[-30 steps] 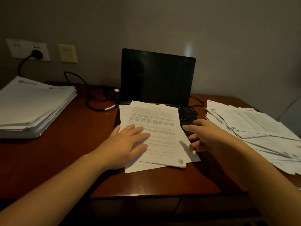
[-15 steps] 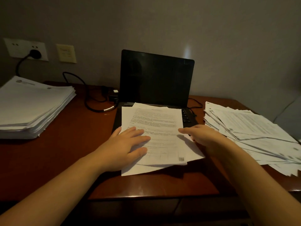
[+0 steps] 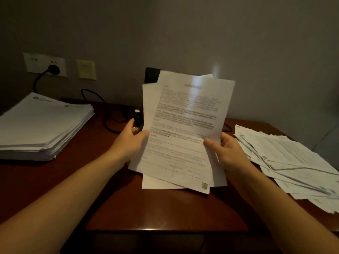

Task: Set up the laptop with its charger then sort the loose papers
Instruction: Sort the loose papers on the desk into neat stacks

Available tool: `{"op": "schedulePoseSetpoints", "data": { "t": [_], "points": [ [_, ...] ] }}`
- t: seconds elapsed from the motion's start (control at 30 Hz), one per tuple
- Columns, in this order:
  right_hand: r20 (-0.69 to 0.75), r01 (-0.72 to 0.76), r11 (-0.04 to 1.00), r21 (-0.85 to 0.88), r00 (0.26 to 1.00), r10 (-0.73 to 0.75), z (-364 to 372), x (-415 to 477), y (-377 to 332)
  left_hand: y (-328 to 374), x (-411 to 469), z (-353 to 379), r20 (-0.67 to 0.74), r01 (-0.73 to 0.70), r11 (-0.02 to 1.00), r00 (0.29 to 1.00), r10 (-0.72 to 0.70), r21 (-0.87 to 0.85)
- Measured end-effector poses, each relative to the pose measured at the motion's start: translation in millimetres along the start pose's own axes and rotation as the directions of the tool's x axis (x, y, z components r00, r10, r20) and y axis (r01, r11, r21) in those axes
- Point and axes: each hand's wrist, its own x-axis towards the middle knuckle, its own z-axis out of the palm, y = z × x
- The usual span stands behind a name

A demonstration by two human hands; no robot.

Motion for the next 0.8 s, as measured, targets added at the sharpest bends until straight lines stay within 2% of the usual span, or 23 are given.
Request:
{"op": "schedulePoseSetpoints", "data": {
  "t": [0.07, 0.23, 0.37, 0.47, 0.53, 0.63, 0.7, 0.8],
  "points": [
    [-0.045, 0.058, 0.996, 0.067, 0.997, -0.055, 4.2, -0.3, -5.3, 17.1, 4.8, -2.4, 0.033, -0.029, 0.997, 0.999, 0.032, -0.077],
    [-0.074, 0.156, 0.958, 0.242, 0.987, -0.142, 9.0, 0.6, -24.4, 56.1, 3.8, -7.4, 0.016, -0.241, 0.94, 0.967, 0.252, -0.241],
    [-0.066, 0.198, 0.93, 0.31, 0.98, -0.187, 19.0, -4.5, -25.6, 50.0, -6.0, -3.3, 0.001, -0.351, 0.896, 0.931, 0.365, -0.271],
    [-0.062, 0.242, 0.932, 0.271, 0.97, -0.234, 26.3, -4.5, -20.6, 36.1, -9.9, 0.1, 0.034, -0.341, 0.902, 0.932, 0.362, -0.263],
    [-0.071, 0.239, 0.938, 0.249, 0.971, -0.229, 25.5, -1.9, -22.0, 34.8, -9.2, 0.0, 0.019, -0.296, 0.898, 0.947, 0.319, -0.326],
    [-0.062, 0.224, 0.925, 0.306, 0.975, -0.215, 19.9, 2.1, -27.5, 40.6, -7.8, -1.4, 0.004, -0.332, 0.867, 0.933, 0.359, -0.373],
    [-0.054, 0.22, 0.916, 0.335, 0.975, -0.214, 19.0, 2.1, -27.6, 42.1, -8.9, -1.4, 0.024, -0.331, 0.869, 0.931, 0.365, -0.368],
    [-0.032, 0.169, 0.931, 0.323, 0.985, -0.168, 25.3, 1.0, -12.7, 26.6, -11.5, 3.0, 0.09, -0.257, 0.915, 0.951, 0.297, -0.31]
  ]
}}
